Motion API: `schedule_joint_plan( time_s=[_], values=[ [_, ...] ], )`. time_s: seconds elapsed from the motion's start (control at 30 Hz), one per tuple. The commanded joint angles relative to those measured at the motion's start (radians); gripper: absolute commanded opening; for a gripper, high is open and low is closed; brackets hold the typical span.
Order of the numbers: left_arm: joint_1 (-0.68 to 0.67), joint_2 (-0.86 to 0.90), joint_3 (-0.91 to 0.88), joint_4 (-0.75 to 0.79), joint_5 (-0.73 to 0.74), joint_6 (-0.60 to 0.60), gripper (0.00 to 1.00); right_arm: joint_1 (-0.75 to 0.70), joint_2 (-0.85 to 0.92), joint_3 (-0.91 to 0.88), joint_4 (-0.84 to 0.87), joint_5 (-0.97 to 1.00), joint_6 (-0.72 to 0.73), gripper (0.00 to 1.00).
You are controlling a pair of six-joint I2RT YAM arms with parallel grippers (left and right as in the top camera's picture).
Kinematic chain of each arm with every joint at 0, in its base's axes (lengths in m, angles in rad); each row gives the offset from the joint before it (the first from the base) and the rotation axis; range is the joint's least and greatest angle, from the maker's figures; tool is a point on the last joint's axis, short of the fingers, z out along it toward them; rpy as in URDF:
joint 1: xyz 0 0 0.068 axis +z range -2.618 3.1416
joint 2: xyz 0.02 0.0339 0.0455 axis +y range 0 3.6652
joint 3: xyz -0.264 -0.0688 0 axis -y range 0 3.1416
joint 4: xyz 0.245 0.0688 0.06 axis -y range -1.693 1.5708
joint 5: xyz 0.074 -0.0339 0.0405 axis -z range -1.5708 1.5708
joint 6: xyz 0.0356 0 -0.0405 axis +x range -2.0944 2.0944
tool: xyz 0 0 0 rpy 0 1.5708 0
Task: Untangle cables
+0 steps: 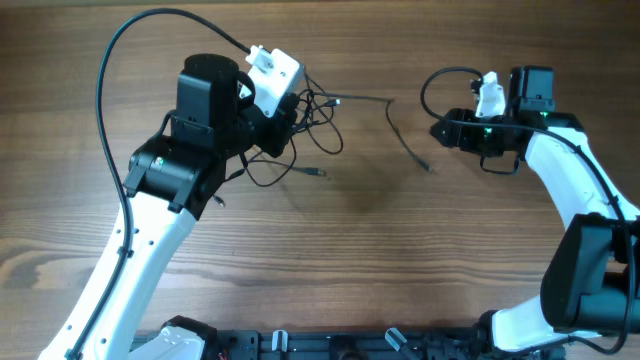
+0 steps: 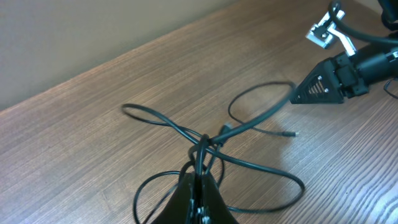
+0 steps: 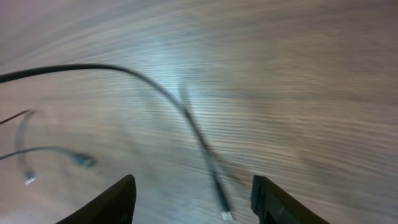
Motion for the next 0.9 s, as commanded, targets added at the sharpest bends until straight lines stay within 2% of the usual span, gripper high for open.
schedule_joint_plan(
  time_s=[0.0,0.13,0.23,0.33,0.47,0.6,0.87],
  values=[
    [0.007,0.039,0.014,0.008,0.021,-0.013,0.04,0.006,-0.077,0.035,0.02,-0.188,-0.079,0.65],
    [0.007,0.111,0.014,0.028,0.074,-0.014,0.04,0.019,-0.136,0.035,0.015,-0.289,-0.097,0.68],
    [0.006,0.157,0.014,0.082,0.139,-0.02,0.04,0.068,-0.141,0.035,0.002,-0.326,-0.098,0.66],
    [0.006,0.17,0.014,0.14,0.146,-0.067,0.04,0.149,-0.141,0.035,0.006,-0.323,-0.123,0.66],
    [0.006,0.17,0.014,0.165,0.168,-0.066,0.04,0.322,-0.141,0.035,0.121,-0.299,-0.115,0.66],
    [0.006,0.17,0.014,0.165,0.171,-0.067,0.04,0.391,-0.141,0.035,0.177,-0.219,-0.069,0.67],
    [0.008,0.17,0.014,0.162,0.169,-0.058,0.04,0.419,-0.138,0.035,0.201,-0.207,-0.043,0.68]
  ],
)
